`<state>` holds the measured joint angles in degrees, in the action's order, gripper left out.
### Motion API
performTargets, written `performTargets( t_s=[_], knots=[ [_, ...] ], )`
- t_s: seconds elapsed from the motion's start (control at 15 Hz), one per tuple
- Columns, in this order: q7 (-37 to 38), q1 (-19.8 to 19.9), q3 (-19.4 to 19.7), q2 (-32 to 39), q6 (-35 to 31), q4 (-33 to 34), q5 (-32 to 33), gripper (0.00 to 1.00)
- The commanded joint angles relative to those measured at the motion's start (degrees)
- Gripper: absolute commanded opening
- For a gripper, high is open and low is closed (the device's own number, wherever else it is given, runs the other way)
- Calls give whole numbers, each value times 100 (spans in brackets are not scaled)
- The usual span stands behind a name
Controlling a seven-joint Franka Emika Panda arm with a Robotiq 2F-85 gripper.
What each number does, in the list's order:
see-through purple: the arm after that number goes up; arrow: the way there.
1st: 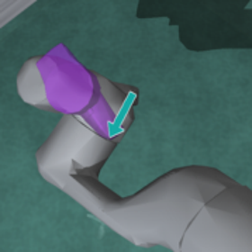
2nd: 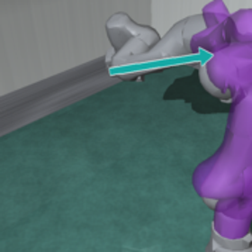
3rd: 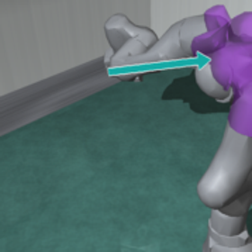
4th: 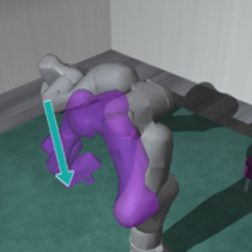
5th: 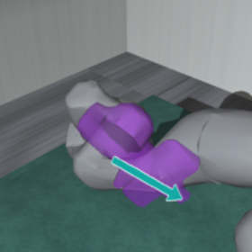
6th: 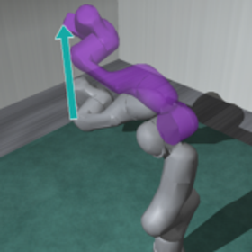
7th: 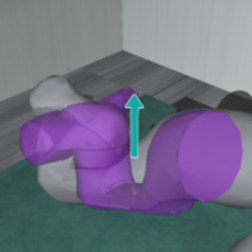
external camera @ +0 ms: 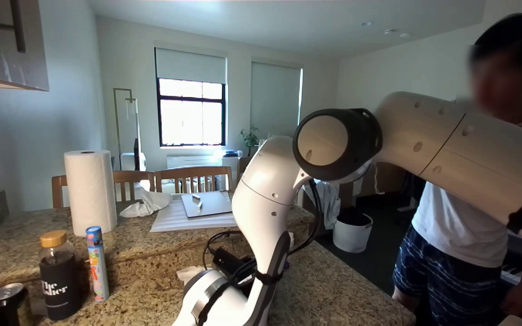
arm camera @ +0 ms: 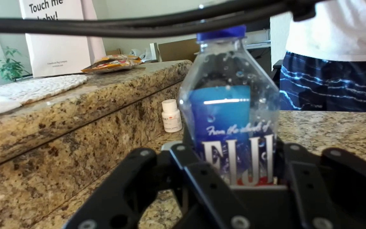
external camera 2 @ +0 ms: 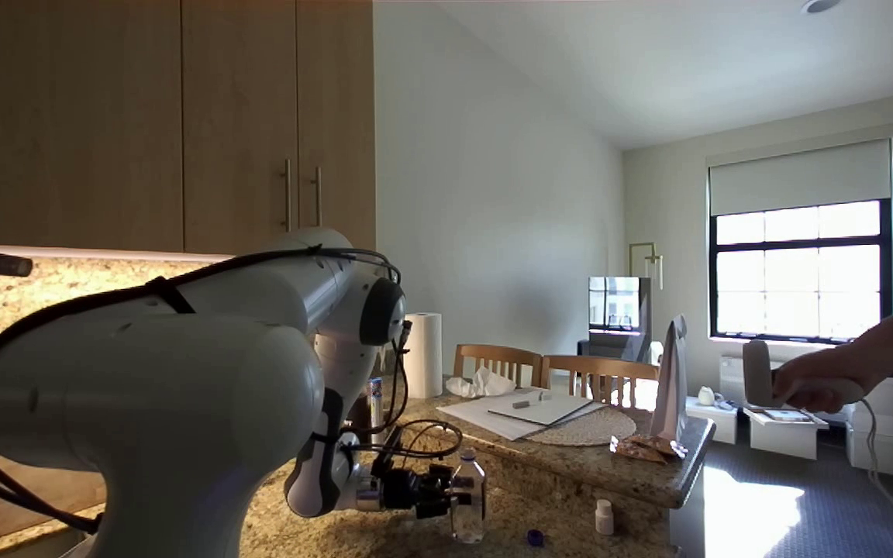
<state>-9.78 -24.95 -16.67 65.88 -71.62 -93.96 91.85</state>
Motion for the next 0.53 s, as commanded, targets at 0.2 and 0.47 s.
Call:
performTargets(
  t_s=[0.2, 0.47],
  knots=[
    [-217, 13, 95, -328, -63, -363, -32, 22],
    [-174, 88, 15, -621, -250, -592, 11, 22]
  ],
)
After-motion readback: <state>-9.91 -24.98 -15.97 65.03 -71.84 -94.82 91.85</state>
